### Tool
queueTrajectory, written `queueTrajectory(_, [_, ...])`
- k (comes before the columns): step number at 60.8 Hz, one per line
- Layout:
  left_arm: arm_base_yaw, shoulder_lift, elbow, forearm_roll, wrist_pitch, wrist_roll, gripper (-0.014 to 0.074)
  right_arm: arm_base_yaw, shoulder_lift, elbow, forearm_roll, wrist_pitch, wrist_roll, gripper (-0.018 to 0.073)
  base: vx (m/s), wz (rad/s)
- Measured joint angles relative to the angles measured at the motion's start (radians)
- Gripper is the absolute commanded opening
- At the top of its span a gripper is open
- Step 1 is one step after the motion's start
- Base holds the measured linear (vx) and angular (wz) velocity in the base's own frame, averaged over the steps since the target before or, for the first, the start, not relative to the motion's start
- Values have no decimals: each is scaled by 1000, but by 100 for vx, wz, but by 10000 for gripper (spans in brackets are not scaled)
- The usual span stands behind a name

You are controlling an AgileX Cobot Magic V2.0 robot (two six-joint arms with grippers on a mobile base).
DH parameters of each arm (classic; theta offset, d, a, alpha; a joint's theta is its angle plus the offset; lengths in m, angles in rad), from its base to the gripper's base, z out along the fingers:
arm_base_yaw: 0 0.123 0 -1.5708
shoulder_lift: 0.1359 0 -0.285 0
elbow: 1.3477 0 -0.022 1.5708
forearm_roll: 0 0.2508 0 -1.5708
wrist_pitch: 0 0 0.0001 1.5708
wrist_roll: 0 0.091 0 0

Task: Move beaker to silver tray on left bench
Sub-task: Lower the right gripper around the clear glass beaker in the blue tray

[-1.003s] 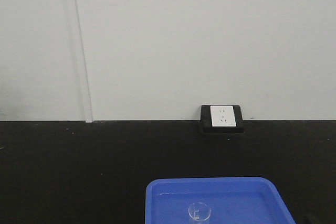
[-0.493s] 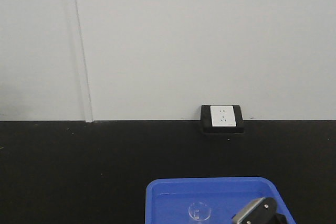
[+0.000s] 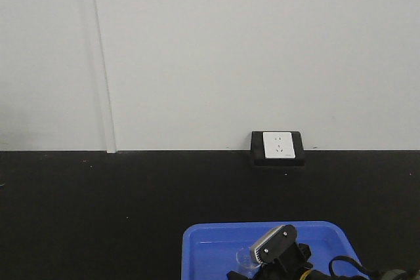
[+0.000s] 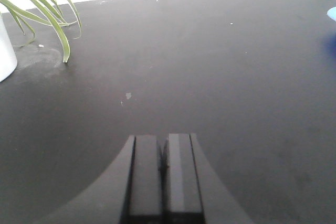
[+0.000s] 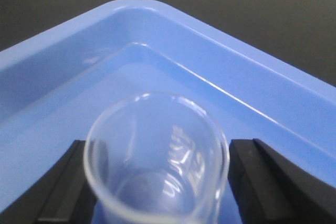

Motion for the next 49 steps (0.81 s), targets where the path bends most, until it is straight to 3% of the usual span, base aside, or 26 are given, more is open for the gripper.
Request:
queueTrajectory(13, [0,0,0,0,0,0,1,0,59,-58,0,-5,38,459,0,0])
queueTrajectory(35, [0,0,0,0,0,0,1,0,-16,-60,-19,32,50,-8,0,0])
queueTrajectory(49, [0,0,0,0,0,0,1,1,-254,-60,-69,172,247,-15,0,0])
